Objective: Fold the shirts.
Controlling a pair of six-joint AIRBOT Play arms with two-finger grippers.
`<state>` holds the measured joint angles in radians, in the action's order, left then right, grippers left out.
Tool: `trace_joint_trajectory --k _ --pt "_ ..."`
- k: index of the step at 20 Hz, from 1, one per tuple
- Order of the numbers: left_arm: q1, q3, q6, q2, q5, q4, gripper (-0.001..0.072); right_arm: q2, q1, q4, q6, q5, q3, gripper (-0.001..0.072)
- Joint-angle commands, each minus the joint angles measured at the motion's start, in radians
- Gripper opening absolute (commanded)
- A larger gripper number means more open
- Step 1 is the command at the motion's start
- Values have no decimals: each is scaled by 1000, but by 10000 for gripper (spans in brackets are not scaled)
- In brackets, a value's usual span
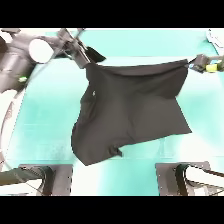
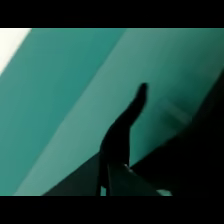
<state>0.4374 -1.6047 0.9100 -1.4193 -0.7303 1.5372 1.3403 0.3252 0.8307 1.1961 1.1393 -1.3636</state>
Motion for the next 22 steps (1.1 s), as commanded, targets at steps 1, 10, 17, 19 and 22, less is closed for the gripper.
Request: trace_joint_trajectory --k 1,10,17,19,22 --pt "0 8 2 -154 134 9 25 144 -25 -2 -12 -146 28 27" --pt "-32 -6 129 -241 222 39 26 388 -29 -2 -11 -167 -221 47" --pt "-306 -152 484 -212 -419 -83 602 368 54 39 43 -96 -318 703" --pt "-367 -141 468 -142 -445 -227 601 330 96 108 89 -52 -317 702" --pt "-401 -64 470 11 -455 -315 602 219 176 108 109 -50 -218 702"
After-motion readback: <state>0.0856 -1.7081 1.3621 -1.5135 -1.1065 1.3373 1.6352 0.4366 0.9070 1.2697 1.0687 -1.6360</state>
